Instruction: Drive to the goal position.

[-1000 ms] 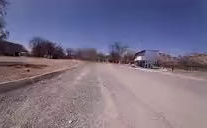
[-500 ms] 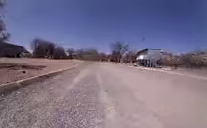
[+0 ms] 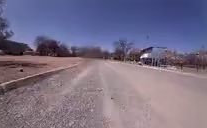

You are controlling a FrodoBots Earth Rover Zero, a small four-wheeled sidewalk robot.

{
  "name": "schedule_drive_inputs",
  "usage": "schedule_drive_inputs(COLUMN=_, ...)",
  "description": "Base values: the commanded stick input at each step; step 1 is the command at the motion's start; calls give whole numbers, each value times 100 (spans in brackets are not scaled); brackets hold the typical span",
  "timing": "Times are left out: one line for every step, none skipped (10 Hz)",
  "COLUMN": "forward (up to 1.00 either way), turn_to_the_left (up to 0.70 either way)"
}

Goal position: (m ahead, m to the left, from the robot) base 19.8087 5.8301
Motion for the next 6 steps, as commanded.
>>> schedule_drive_inputs(forward=100, turn_to_the_left=0)
schedule_drive_inputs(forward=100, turn_to_the_left=0)
schedule_drive_inputs(forward=100, turn_to_the_left=0)
schedule_drive_inputs(forward=100, turn_to_the_left=0)
schedule_drive_inputs(forward=100, turn_to_the_left=0)
schedule_drive_inputs(forward=100, turn_to_the_left=0)
